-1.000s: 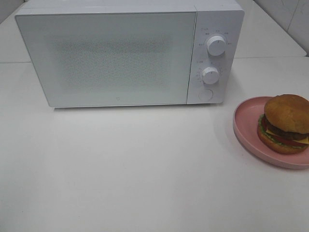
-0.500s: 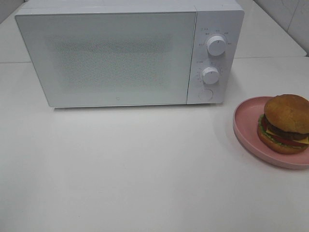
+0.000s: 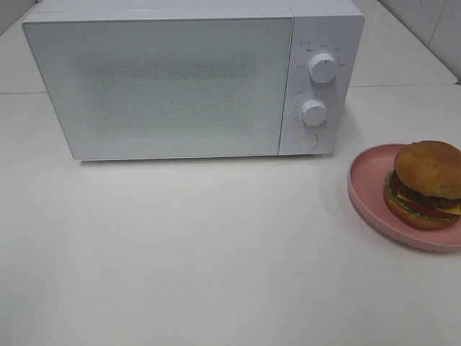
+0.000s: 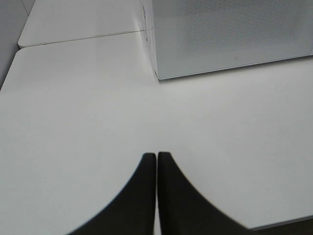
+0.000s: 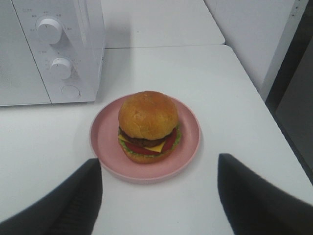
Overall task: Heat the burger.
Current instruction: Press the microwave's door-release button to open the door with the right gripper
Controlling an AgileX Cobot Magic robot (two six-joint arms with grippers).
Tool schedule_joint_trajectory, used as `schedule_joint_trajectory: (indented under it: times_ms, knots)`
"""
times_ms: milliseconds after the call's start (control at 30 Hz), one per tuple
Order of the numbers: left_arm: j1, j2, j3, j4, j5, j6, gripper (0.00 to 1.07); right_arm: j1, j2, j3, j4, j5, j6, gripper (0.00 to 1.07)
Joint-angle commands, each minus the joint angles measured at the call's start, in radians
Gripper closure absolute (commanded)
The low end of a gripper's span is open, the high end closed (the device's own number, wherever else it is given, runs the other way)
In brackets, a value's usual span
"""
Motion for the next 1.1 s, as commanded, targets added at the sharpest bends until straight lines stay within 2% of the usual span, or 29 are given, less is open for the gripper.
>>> schedule_joint_trajectory:
  times_ms: [33, 833, 1033, 1100]
  knots:
    - [0.002, -0.019, 0.0, -0.001, -0.006, 0.003, 1.06, -0.004, 0.121, -0.009, 0.0, -0.096, -0.008, 0.46]
    - [0.002, -0.019, 0.0, -0.001, -0.006, 0.003, 1.06, -0.004, 0.627, -0.009, 0.0, -0.478, -0.008, 0.48]
    - [0.002, -0.019, 0.0, -0.001, -0.006, 0.003, 1.06, -0.004, 0.715, -0.009, 0.0, -0.642, -0.007, 0.6]
    - [0.002, -0.019, 0.0, -0.001, -0.006, 0.003, 1.06, -0.004, 0.773, -0.009, 0.0, -0.739, 0.004, 0.7]
